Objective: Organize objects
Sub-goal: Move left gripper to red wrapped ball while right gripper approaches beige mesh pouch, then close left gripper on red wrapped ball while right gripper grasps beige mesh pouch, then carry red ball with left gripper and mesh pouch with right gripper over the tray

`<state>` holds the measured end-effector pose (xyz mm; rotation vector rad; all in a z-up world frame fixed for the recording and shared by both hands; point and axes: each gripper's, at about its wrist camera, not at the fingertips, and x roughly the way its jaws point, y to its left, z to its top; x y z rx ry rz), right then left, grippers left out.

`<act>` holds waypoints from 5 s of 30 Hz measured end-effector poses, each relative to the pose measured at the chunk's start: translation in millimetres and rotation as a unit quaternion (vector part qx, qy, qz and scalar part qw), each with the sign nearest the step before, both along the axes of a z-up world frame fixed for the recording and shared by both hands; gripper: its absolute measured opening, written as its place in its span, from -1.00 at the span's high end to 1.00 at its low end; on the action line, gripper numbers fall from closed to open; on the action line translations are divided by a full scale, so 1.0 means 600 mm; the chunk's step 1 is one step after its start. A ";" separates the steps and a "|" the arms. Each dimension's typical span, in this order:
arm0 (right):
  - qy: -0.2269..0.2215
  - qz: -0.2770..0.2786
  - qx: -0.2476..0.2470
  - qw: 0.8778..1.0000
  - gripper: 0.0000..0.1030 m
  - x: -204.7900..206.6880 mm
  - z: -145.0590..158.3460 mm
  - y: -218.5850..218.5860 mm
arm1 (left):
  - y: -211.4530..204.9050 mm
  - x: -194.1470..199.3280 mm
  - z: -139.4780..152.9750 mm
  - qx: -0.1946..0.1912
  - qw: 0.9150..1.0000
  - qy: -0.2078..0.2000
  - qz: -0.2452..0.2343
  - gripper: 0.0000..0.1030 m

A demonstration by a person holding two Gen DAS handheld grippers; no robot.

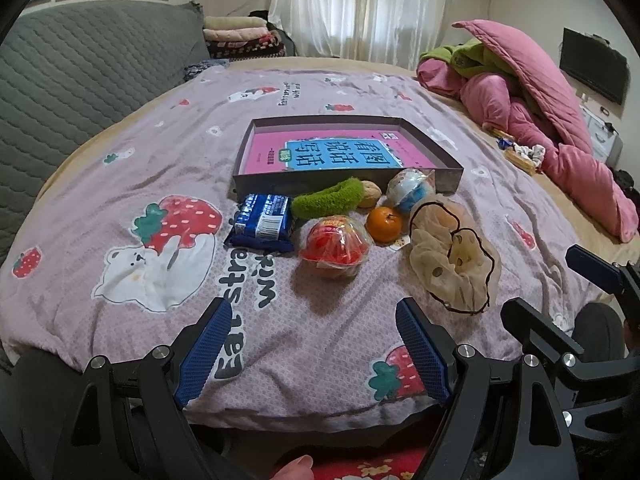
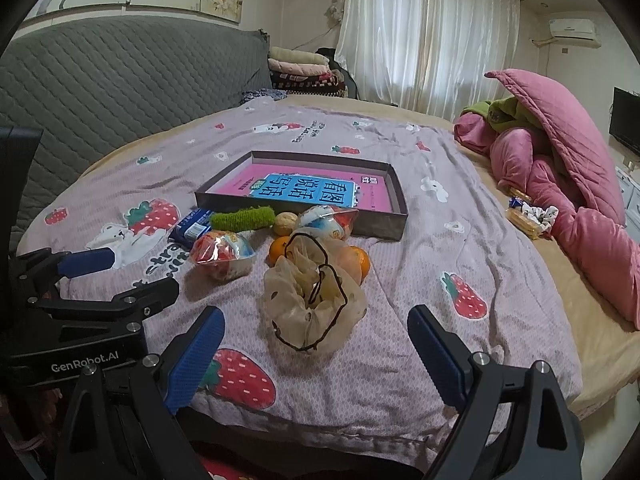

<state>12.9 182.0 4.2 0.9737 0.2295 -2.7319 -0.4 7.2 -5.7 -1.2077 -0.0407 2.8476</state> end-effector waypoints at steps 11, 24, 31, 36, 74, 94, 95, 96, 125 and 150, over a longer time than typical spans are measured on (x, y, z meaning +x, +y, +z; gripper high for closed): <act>-0.018 0.001 0.000 1.000 -0.80 -0.011 -0.019 0.000 | 0.005 -0.016 -0.016 0.004 1.000 -0.012 -0.011 -0.65; -0.041 -0.001 -0.022 0.999 -0.80 -0.040 -0.054 0.011 | -0.016 -0.058 -0.041 0.031 0.999 -0.022 -0.006 -0.65; -0.055 -0.014 -0.046 0.997 -0.80 -0.068 -0.067 0.024 | -0.026 -0.080 -0.051 0.048 0.999 -0.023 -0.003 -0.65; -0.063 -0.014 -0.049 0.997 -0.80 -0.083 -0.077 0.019 | -0.025 -0.096 -0.056 0.055 0.998 -0.026 -0.007 -0.65; -0.090 0.001 -0.054 0.995 0.01 -0.141 -0.119 0.000 | 0.011 -0.183 -0.090 0.094 0.992 -0.079 -0.033 -0.65; -0.070 0.017 -0.062 0.995 0.62 -0.131 -0.115 0.004 | 0.011 -0.174 -0.085 0.090 0.993 -0.063 -0.041 -0.14; -0.069 0.017 -0.063 0.995 0.63 -0.130 -0.114 0.005 | 0.011 -0.172 -0.084 0.090 0.993 -0.062 -0.042 -0.14; -0.068 0.018 -0.065 0.995 0.65 -0.130 -0.113 0.006 | 0.011 -0.169 -0.082 0.089 0.993 -0.060 -0.043 -0.14; 0.024 0.011 -0.101 0.995 0.69 -0.115 -0.025 0.035 | 0.004 -0.116 0.000 0.068 0.997 0.010 -0.042 -0.14; 0.059 -0.002 -0.094 0.994 0.69 -0.230 -0.006 0.033 | -0.015 -0.261 0.018 0.057 0.996 0.043 -0.049 -0.14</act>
